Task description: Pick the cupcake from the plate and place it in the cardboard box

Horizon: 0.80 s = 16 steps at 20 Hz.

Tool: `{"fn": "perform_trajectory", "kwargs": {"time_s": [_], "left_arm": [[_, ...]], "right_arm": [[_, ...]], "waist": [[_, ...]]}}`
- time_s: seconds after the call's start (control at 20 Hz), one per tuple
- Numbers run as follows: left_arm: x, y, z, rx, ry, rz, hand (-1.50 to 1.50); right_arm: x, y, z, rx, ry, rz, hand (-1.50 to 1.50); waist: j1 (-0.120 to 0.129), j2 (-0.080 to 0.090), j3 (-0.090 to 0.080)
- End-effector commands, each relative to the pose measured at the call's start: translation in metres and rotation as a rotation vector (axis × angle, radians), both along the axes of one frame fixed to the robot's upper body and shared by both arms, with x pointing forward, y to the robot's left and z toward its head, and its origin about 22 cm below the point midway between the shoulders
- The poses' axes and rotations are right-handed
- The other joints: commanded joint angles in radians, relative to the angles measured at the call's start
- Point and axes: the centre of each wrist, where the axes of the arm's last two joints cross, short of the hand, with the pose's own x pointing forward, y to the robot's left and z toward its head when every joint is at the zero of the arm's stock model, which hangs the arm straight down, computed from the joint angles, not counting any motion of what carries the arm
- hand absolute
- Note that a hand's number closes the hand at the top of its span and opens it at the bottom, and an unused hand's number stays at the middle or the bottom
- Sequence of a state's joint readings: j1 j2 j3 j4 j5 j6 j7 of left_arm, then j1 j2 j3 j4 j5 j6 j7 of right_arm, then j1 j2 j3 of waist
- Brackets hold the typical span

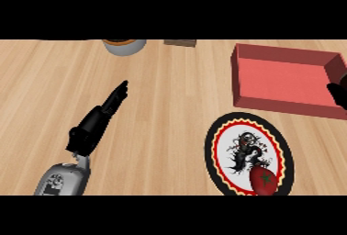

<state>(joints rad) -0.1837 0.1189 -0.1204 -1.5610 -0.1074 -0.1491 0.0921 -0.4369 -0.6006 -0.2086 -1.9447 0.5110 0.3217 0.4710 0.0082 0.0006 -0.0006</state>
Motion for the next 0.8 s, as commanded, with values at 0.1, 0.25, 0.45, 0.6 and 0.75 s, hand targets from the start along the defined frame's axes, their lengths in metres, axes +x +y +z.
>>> {"fn": "perform_trajectory", "kwargs": {"time_s": [0.1, 0.25, 0.45, 0.6, 0.75], "left_arm": [[0.017, 0.005, 0.017, -0.002, 0.004, -0.003, 0.00], [0.000, -0.009, -0.002, 0.002, 0.010, -0.014, 0.00], [-0.001, 0.002, 0.011, 0.004, -0.012, 0.000, 0.00], [0.008, -0.010, 0.005, 0.014, -0.004, -0.018, 0.00], [0.013, -0.012, 0.007, 0.005, -0.006, -0.012, 0.00]], "right_arm": [[0.046, -0.021, -0.004, 0.031, -0.013, -0.036, 1.50], [0.065, -0.017, 0.003, 0.006, -0.007, -0.070, 1.50], [0.090, -0.012, -0.003, -0.041, 0.012, -0.098, 1.50], [0.112, -0.027, -0.040, -0.091, 0.032, -0.092, 1.50], [0.125, -0.035, -0.052, -0.092, 0.068, -0.104, 1.50]], "waist": [[0.001, 0.001, 0.001], [0.003, 0.001, 0.000], [0.006, 0.001, 0.000], [0.008, 0.005, 0.001], [0.005, 0.004, 0.001]]}}
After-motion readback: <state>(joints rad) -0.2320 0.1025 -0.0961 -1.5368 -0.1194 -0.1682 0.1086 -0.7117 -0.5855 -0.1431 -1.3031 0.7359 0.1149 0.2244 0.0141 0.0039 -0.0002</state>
